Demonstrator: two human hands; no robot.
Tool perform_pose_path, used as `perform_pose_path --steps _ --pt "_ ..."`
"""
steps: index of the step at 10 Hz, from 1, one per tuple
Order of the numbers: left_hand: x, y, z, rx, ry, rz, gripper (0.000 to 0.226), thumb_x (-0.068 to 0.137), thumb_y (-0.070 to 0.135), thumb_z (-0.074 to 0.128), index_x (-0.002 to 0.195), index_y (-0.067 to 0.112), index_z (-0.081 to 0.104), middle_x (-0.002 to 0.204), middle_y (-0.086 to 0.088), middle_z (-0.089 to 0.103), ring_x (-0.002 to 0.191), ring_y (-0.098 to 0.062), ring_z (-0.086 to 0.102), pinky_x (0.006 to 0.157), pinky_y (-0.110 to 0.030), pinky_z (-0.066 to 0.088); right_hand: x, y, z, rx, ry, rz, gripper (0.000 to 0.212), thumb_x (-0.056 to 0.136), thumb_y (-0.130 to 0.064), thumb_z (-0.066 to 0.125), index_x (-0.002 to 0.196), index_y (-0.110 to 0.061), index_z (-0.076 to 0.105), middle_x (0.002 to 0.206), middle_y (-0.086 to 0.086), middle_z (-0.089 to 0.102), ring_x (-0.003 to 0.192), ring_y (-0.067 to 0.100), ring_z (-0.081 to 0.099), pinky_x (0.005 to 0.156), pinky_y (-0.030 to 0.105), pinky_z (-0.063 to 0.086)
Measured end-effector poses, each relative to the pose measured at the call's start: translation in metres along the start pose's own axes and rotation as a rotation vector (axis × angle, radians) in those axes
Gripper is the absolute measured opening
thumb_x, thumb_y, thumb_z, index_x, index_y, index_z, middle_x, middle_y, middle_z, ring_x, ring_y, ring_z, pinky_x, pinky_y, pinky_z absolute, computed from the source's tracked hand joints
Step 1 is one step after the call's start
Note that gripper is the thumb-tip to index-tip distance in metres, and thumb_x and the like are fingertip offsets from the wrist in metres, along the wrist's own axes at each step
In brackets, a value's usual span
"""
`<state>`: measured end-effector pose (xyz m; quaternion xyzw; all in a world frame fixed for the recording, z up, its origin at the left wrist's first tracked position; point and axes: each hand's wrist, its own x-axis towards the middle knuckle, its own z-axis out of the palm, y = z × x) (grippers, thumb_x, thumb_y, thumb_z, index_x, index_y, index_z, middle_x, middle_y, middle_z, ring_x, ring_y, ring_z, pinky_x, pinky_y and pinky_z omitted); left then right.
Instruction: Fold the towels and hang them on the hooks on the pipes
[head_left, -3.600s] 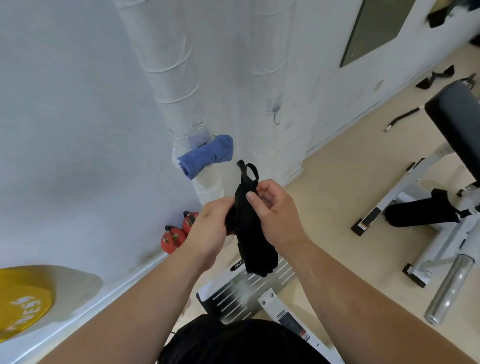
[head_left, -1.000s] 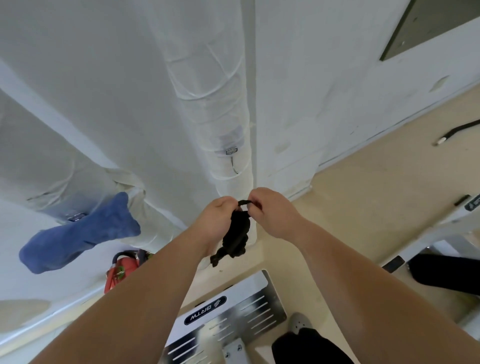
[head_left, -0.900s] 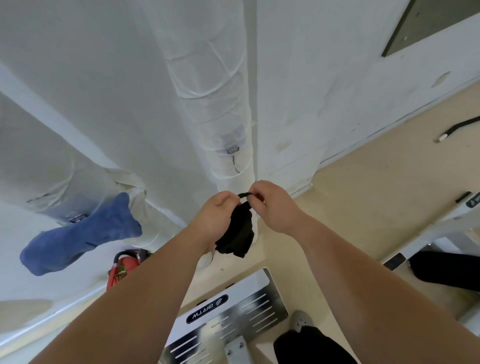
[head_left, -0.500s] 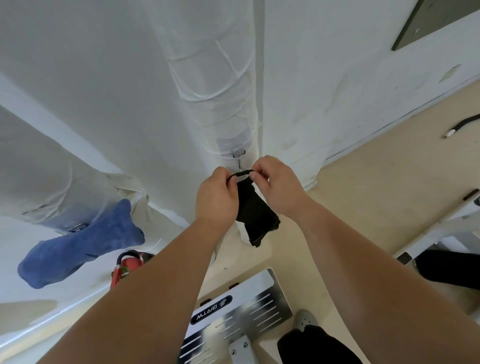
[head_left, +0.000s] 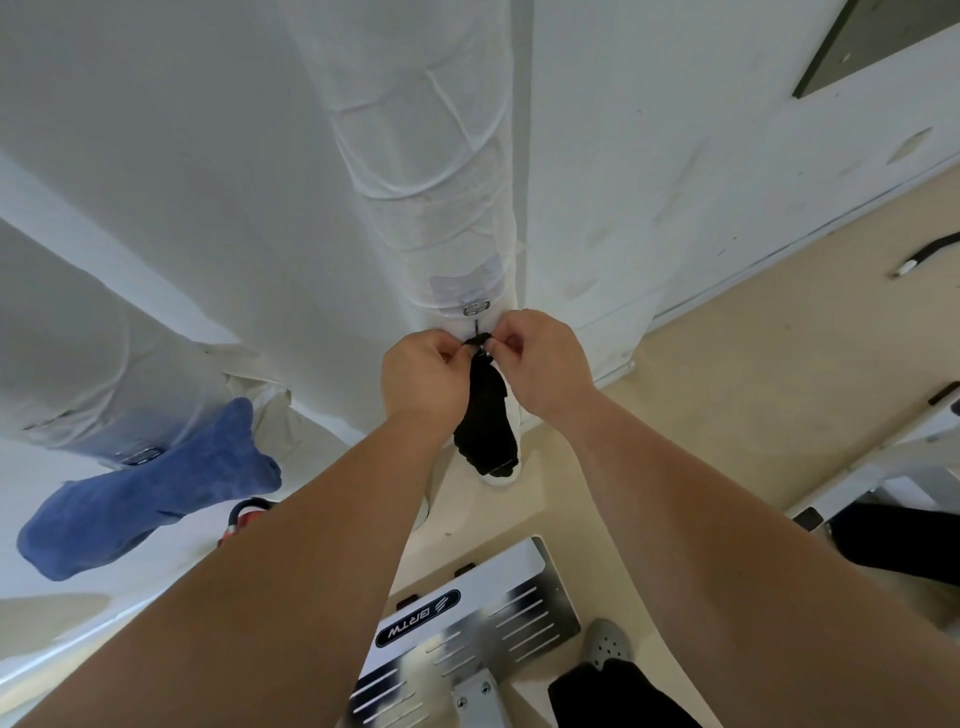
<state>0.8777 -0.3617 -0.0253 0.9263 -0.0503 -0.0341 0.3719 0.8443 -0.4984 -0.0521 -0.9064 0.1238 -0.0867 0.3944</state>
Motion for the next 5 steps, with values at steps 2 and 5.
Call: perform_pose_path --steps 2,5 --pt "0.005 0.002 -0.002 -0.046 -0.066 -0.112 0.021 0.083 0.03 0.076 0.07 0.014 0.077 0.069 -0.006 0.074 0.074 -0.029 0.071 0.069 -0.038 0.06 0.005 -0.004 -0.009 0.222 -0.09 0.166 0.017 0.085 -0.021 0.074 0.07 -0.025 0.067 0.065 -0.013 0.06 0.063 0.003 0.055 0.06 0.016 0.039" --pt "-0.038 -0.003 -0.023 0.009 -0.201 -0.266 0.028 0.093 0.04 0.068 0.1 0.014 0.074 0.095 0.0 0.074 0.093 -0.022 0.068 0.088 -0.038 0.057 -0.007 0.007 -0.036 0.084 -0.328 0.216 0.014 0.088 -0.031 0.071 0.09 -0.016 0.072 0.095 0.003 0.069 0.09 0.02 0.063 0.082 0.031 0.051"
